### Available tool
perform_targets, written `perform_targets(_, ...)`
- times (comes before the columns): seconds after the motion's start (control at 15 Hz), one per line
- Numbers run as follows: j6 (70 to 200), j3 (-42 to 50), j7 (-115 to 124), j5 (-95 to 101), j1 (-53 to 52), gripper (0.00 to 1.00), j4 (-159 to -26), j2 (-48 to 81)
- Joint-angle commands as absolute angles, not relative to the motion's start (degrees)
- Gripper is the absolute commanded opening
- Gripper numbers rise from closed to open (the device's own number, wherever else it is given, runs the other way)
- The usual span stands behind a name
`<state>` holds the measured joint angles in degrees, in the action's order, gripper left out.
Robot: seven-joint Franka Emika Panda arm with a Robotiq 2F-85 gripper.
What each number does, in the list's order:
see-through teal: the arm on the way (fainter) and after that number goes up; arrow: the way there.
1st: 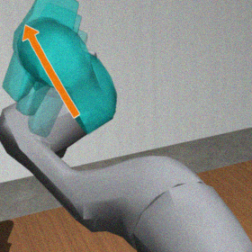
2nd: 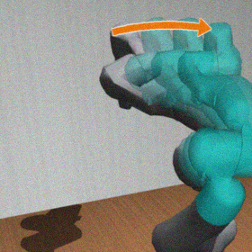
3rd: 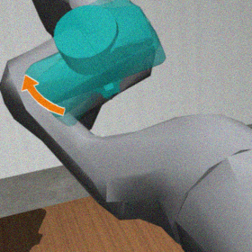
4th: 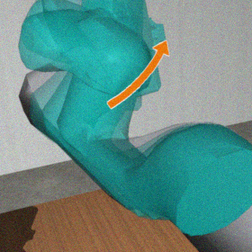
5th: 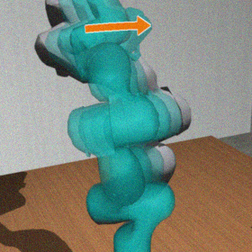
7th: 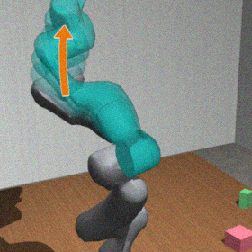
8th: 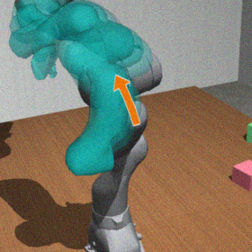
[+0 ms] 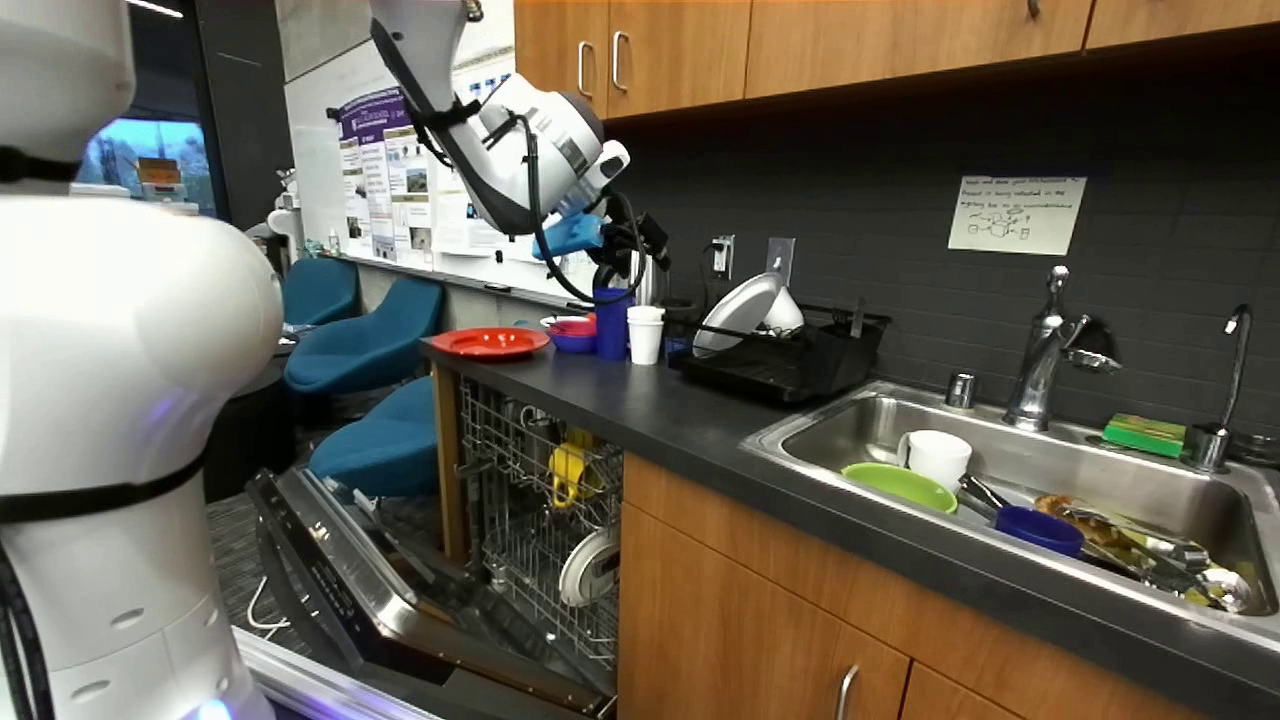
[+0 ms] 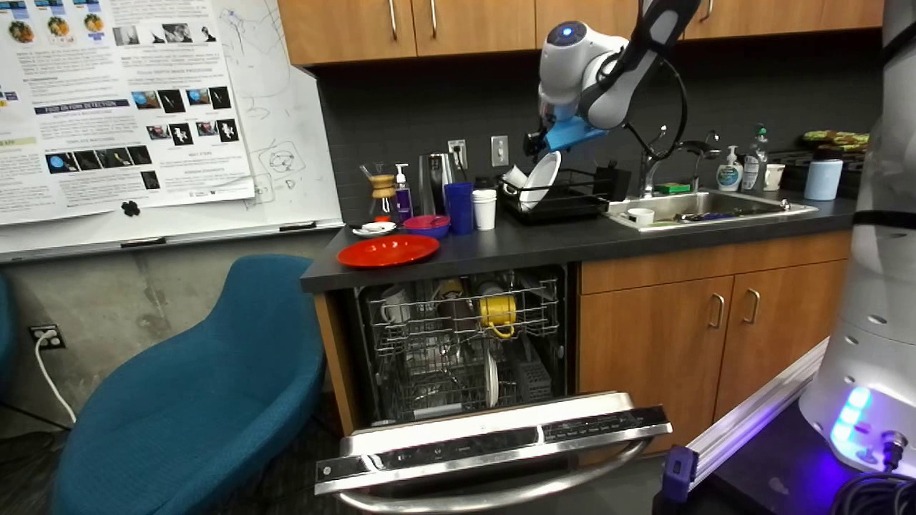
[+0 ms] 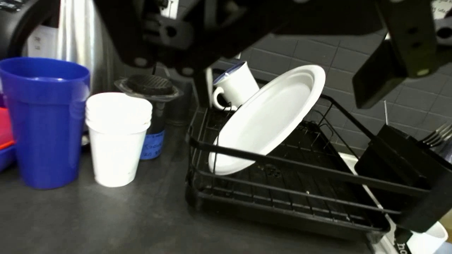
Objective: Put the white plate on the dishrack.
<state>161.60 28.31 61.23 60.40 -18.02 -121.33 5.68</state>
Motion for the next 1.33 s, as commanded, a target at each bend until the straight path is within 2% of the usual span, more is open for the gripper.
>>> perform_targets(0.0, 160.42, 25.64, 45.79, 48.60, -18.14, 1.00, -134.43, -5.63)
perform_targets(0.07, 159.09, 17.27, 41.20, 44.71, -10.68, 1.00, -137.30, -8.15)
perform_targets(0.13, 158.74, 15.83, 36.88, 40.41, -10.13, 1.00, -140.24, -10.19)
perform_targets(0.2, 157.00, 21.46, 32.55, 36.66, -16.81, 1.00, -143.10, -12.71)
perform_targets(0.6, 131.70, 22.72, 10.70, 22.60, -18.67, 1.00, -147.85, -24.80)
perform_targets(0.67, 128.79, 14.70, 5.20, 17.57, -9.79, 1.00, -148.24, -25.31)
perform_targets(1.07, 110.02, 11.66, -9.96, 11.54, -0.92, 1.00, -148.17, -30.83)
perform_targets(1.27, 110.38, 10.39, -10.04, 11.58, 0.79, 1.00, -147.39, -29.29)
